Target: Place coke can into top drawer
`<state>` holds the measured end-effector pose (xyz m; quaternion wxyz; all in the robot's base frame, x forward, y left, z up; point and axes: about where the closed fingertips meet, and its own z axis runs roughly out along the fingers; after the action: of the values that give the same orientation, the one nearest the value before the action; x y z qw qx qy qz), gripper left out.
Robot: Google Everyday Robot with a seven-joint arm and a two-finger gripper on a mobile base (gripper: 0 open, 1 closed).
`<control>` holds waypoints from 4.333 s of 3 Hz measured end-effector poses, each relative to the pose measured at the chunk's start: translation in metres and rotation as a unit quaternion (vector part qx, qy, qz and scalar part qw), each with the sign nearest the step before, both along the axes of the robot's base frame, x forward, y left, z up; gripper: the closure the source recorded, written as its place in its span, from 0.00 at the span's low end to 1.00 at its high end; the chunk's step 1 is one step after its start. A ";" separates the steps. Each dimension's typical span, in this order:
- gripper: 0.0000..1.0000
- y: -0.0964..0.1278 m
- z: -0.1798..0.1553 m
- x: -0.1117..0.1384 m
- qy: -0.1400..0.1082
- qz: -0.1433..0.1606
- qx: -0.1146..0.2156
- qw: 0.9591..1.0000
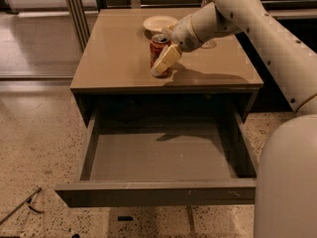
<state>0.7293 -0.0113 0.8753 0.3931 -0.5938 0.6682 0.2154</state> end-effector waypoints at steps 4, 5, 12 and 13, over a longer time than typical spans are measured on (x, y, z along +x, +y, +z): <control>0.88 0.004 0.010 -0.020 -0.004 0.029 -0.002 1.000; 1.00 0.003 0.027 -0.053 -0.007 0.063 0.002 0.998; 1.00 -0.029 -0.152 -0.230 0.072 0.054 0.040 0.995; 1.00 -0.029 -0.154 -0.230 0.071 0.055 0.041 0.995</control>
Offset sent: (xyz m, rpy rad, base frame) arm 0.0000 0.0003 -0.0002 0.0000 0.0003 0.0004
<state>0.4990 -0.0403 0.7214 0.3564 -0.5965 0.6509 0.3057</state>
